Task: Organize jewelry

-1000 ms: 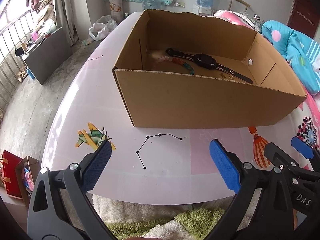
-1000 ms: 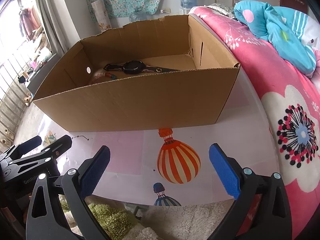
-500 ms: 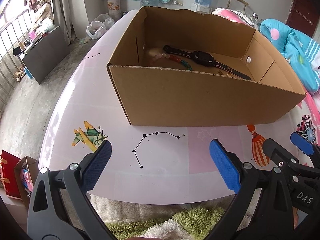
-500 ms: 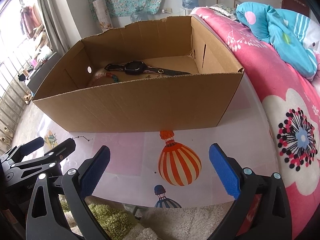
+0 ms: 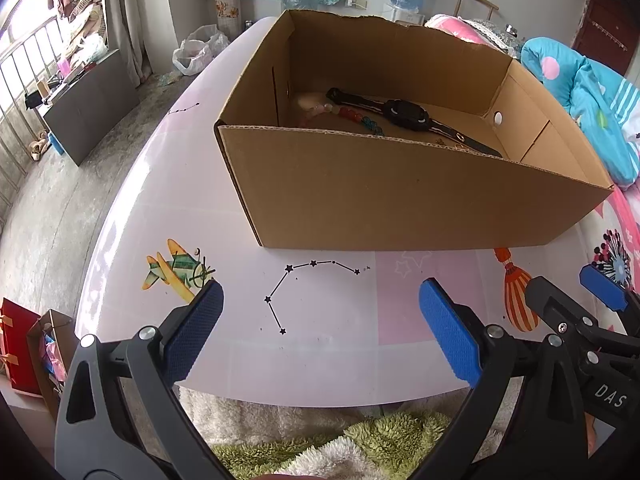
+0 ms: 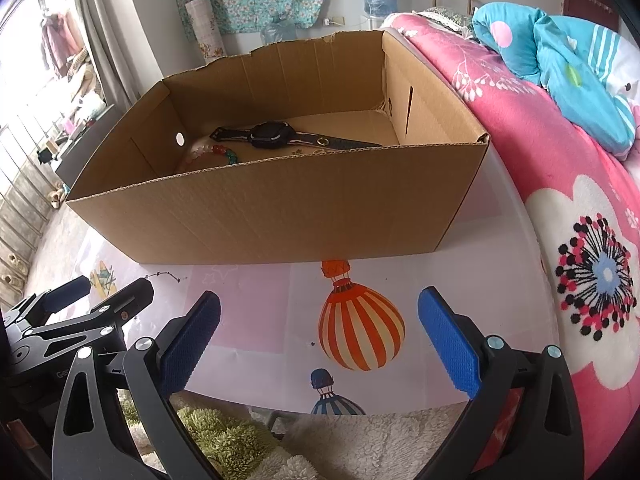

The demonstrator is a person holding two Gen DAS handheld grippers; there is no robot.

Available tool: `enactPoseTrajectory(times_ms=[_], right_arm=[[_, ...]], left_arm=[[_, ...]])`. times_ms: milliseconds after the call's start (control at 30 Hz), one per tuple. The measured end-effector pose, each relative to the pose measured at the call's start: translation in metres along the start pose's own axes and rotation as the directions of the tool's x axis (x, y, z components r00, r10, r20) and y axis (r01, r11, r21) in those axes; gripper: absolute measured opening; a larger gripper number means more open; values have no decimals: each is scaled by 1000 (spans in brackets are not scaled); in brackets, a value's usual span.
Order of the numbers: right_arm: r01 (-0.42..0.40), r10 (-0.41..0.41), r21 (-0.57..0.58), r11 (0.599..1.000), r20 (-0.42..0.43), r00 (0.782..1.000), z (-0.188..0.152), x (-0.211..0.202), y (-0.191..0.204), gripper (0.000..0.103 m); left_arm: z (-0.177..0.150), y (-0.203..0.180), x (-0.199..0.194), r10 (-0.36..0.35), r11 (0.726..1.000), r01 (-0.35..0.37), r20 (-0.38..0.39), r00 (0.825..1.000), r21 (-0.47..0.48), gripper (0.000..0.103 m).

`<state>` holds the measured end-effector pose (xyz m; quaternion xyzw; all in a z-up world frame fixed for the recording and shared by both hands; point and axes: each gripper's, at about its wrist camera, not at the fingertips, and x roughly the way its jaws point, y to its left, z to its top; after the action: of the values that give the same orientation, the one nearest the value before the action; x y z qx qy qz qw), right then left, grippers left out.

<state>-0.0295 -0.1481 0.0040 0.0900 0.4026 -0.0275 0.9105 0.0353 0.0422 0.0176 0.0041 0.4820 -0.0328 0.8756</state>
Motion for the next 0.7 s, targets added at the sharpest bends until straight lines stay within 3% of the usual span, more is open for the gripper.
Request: enactPoseTrajectory(times_ms=[700], right_arm=[[-6, 6, 8, 1000, -3, 1000, 0, 3, -4, 96]], left_arm=[[-1, -2, 2, -11, 1000, 11, -10, 1000, 3, 95]])
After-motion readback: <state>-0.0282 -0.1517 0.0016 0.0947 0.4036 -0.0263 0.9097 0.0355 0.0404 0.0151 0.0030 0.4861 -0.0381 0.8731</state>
